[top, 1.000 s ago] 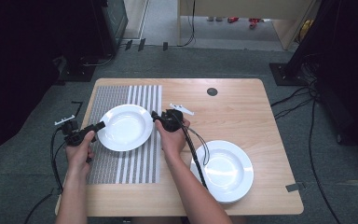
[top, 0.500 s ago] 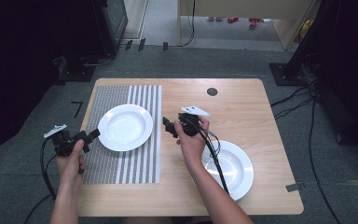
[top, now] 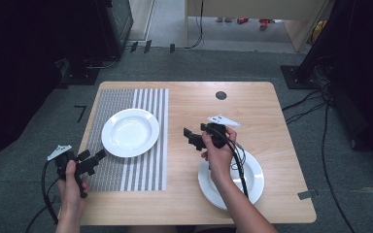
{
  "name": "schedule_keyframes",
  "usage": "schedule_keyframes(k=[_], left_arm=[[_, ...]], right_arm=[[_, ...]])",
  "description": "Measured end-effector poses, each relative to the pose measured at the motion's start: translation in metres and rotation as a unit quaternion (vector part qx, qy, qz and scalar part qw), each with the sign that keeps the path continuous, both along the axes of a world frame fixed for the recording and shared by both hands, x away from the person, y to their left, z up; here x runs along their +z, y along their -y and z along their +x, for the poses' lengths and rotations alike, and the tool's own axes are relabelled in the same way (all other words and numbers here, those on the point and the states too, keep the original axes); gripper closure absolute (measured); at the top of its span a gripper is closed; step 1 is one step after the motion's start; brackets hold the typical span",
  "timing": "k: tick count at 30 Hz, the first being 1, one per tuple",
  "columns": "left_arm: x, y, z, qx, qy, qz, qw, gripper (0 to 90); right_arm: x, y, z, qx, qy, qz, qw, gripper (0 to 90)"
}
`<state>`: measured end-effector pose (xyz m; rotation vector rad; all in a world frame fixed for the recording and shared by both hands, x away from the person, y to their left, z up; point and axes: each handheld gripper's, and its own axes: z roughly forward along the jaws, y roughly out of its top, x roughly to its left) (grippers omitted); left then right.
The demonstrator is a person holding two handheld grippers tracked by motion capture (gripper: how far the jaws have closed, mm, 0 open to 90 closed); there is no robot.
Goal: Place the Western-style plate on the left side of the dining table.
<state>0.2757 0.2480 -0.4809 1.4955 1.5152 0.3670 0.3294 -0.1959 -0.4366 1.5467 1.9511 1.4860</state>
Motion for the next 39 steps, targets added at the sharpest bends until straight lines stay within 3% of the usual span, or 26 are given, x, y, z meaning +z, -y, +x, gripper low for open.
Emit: schedule_keyframes(k=[3, 5, 16, 19, 33, 39], left_arm=[[-0.004, 0.003, -0.007, 0.005, -0.002, 0.018, 0.9998, 20.3], [-0.006, 0.003, -0.011, 0.006, -0.001, 0.02, 0.9998, 20.3], [-0.009, 0.013, -0.033, 0.016, 0.026, 0.061, 0.9977, 19.0], [-0.012, 0.015, -0.036, 0.014, 0.021, 0.078, 0.9966, 18.9], [-0.031, 0.024, -0.043, -0.007, -0.005, 0.114, 0.9935, 18.5], [-0.034, 0.025, -0.044, -0.006, -0.012, 0.117, 0.9931, 18.5]], right_arm=[[0.0, 0.016, -0.005, -0.008, 0.0, -0.004, 1.0, 23.4], [-0.001, 0.026, -0.008, -0.015, -0.003, -0.006, 0.9999, 23.2], [-0.014, 0.075, -0.027, -0.048, -0.018, -0.008, 0.9987, 22.7], [-0.015, 0.086, -0.032, -0.054, -0.018, -0.01, 0.9983, 22.3], [-0.024, 0.141, -0.058, -0.099, -0.021, -0.018, 0.9947, 21.8], [-0.029, 0.165, -0.069, -0.117, -0.026, -0.023, 0.9926, 21.8]])
